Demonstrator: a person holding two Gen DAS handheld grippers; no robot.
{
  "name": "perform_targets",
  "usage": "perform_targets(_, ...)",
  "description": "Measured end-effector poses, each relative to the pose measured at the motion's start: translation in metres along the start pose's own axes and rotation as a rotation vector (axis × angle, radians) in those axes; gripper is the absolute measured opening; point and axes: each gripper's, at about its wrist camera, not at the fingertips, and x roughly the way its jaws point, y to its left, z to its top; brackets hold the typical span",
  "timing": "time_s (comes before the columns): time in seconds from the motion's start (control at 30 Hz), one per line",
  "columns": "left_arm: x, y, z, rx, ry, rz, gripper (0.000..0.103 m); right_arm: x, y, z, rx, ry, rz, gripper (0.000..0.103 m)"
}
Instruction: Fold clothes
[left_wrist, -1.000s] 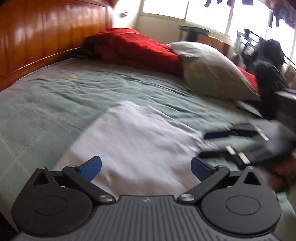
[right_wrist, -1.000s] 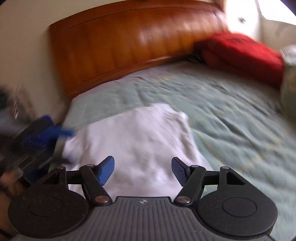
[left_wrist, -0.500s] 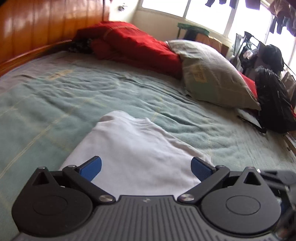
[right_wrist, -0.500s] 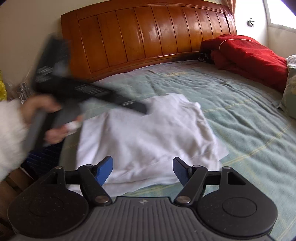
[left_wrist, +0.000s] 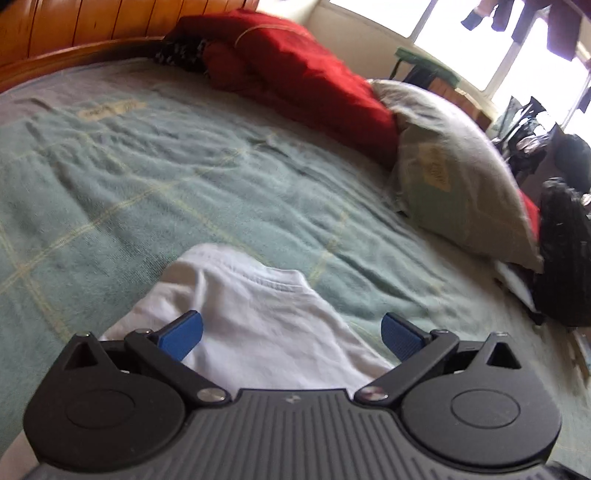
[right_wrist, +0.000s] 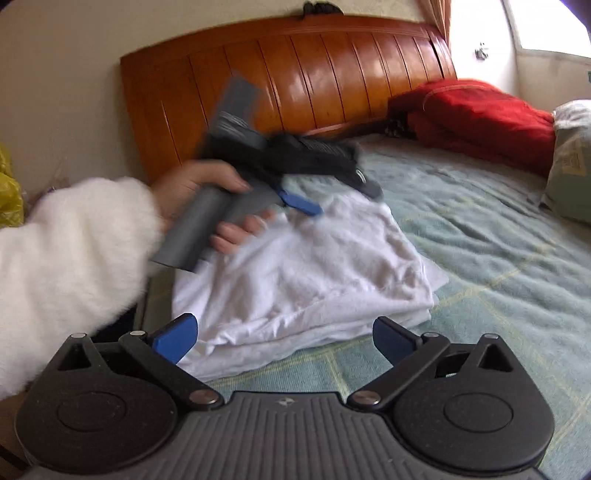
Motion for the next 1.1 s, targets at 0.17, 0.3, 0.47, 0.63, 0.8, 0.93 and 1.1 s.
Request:
perform_targets(0.17,-0.011,-0.016,0.008,0.022,0.0,0.048,0.102,-0.007,-0.006,0.002,0.026,-0.022,0.023,0.103)
perform_targets(0.3,-0.05,-0.03,-0.003,0.103,0.028,0.024,0.102,-0.013,-0.011,0.004,0.046,-0.039,0.041,0.103)
perform_targets(0.47,-0.055,-0.02,-0.031,0.089,0.116,0.058,0.102,-0.017,-0.018,0.006,0.073,-0.043,0.043,0.103)
perform_targets(0.63,-0.073,-0.017,-0.048,0.029,0.134,0.064,0.102,-0.019,-0.025,0.008,0.101,-0.037,0.032,0.103)
perform_targets(0.8,-0.087,-0.033,-0.072,-0.039,0.169,-0.086,0.102,-0.021,-0.032,0.009,0.129,-0.031,0.021,0.103)
perform_targets(0.93,-0.104,-0.043,-0.086,-0.018,0.126,-0.028,0.102,-0.023,-0.038,0.011,0.146,-0.023,-0.001,0.103)
perform_targets(1.1,-0.165,-0.065,-0.111,0.117,-0.014,0.217,0.102,-0.028,-0.041,0.016,0.143,-0.014,-0.043,0.103)
